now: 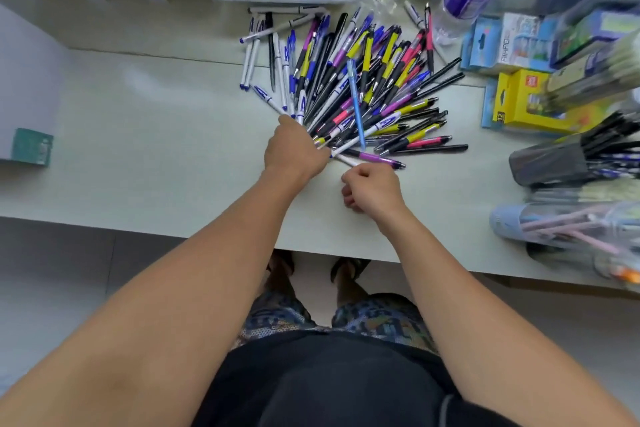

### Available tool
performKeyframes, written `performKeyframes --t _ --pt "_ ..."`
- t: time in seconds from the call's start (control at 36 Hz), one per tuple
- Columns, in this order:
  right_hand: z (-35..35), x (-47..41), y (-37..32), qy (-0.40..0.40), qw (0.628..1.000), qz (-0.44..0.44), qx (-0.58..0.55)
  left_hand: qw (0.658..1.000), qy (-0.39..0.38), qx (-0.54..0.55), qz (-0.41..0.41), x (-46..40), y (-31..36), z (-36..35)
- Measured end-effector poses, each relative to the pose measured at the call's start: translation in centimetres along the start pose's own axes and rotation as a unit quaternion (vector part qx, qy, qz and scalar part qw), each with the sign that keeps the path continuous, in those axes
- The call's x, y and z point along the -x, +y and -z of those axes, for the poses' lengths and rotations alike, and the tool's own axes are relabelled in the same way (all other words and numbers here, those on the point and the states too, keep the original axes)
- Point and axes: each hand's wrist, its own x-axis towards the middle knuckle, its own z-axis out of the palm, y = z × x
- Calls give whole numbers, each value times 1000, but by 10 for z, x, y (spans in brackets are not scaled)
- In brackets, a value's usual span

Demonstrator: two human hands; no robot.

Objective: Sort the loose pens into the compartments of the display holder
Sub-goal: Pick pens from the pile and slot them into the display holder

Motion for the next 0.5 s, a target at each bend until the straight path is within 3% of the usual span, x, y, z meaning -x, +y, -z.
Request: performKeyframes --t 0.17,0.36,0.5 --pt "7 -4 -9 46 999 15 -17 999 37 18 -10 6 -3 -4" --pt "-2 -16 -33 90 990 91 56 999 39 7 34 -9 15 -2" --pt "-9 -14 -33 107 988 94 52 996 1 -80 -26 -24 21 7"
